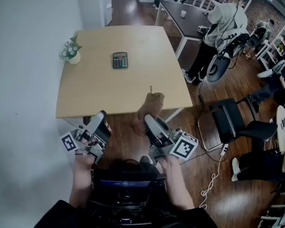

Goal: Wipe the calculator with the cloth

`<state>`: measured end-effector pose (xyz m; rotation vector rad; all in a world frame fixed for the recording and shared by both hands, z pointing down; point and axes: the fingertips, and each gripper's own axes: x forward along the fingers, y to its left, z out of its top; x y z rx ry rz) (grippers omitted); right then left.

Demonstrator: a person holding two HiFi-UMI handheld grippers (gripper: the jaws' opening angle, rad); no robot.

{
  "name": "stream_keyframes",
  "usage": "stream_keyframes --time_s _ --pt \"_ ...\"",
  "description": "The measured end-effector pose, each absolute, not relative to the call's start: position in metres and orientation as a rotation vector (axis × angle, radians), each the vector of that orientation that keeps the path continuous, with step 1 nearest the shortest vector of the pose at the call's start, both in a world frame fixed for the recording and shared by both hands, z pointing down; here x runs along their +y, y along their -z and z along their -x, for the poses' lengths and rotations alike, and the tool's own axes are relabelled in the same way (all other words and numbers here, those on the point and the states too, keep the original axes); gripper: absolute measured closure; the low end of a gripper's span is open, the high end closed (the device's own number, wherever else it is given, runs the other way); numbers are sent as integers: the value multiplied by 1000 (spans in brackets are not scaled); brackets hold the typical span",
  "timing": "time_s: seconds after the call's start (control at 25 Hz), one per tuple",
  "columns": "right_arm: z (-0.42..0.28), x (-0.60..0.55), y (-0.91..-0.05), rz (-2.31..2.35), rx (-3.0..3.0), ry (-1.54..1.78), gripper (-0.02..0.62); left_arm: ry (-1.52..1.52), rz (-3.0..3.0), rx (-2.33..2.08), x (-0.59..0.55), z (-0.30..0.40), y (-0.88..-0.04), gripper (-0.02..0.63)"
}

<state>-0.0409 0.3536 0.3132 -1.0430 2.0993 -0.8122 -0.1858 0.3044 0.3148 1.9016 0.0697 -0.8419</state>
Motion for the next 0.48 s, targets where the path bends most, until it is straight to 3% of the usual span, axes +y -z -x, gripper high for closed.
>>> stream_keyframes --time_s 0.48 --pt "35 365 -325 1048 2084 829 518 820 -1902 93 319 173 -317 563"
